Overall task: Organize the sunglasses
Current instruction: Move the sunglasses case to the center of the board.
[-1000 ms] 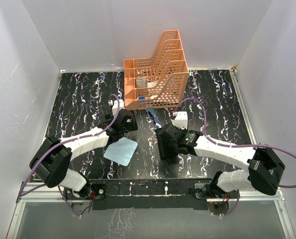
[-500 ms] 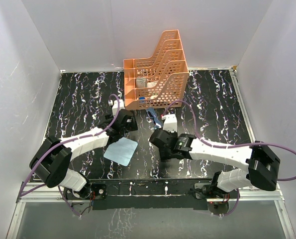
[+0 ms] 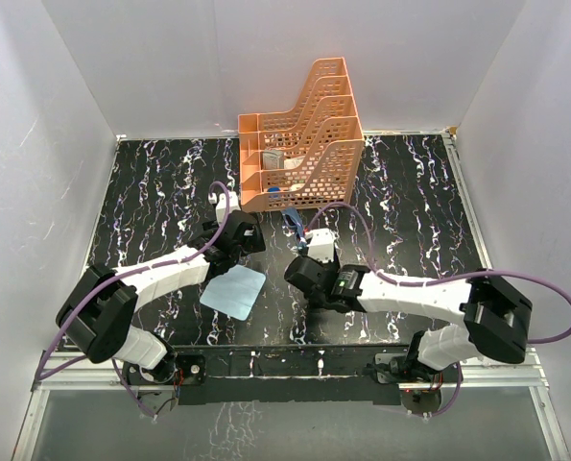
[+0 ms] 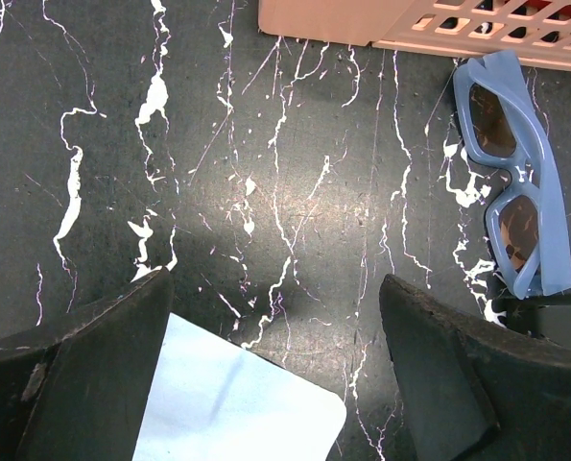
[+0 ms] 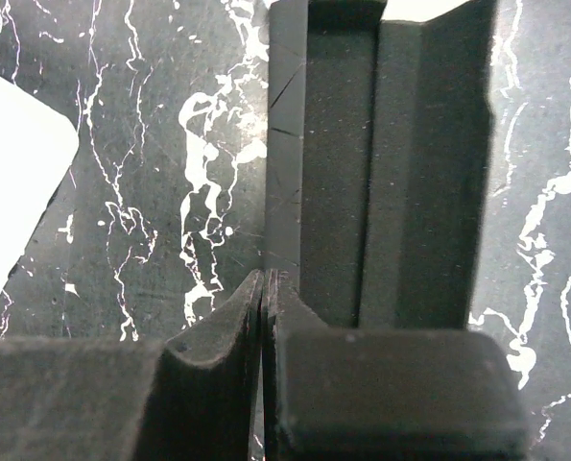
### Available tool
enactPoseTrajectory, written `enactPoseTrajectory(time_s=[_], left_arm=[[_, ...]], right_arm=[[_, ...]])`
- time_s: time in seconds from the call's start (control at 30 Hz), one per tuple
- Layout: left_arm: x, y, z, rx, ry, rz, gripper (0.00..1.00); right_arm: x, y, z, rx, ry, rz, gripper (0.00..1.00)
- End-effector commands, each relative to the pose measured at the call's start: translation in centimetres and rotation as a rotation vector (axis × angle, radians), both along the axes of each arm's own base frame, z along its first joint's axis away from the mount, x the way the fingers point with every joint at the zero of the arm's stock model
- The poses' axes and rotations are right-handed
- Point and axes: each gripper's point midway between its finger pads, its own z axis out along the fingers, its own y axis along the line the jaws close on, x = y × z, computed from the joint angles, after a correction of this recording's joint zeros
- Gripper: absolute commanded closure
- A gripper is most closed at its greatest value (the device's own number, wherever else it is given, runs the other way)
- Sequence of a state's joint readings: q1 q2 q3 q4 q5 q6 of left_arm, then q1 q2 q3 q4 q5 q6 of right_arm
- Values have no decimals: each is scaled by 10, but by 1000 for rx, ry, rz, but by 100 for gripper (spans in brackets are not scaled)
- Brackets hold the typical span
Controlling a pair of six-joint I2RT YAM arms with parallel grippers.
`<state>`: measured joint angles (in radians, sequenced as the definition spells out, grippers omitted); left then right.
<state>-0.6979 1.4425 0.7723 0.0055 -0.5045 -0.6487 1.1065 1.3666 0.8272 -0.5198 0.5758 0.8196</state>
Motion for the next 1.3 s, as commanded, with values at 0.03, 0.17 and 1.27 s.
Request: enactPoseTrajectory(time_s=[0.03,0.17,1.27], left_arm=[[-1,-1,15,-22,-27,6,13],[-2,1,13,-14,-21,9,13],[-9,15,24,-3,-26,59,13]], right_arm=[[2,22,-6,45,-5,23,100],[1,31,-12,44,1,42,100],[-11,39,-20,53,-14,106,100]])
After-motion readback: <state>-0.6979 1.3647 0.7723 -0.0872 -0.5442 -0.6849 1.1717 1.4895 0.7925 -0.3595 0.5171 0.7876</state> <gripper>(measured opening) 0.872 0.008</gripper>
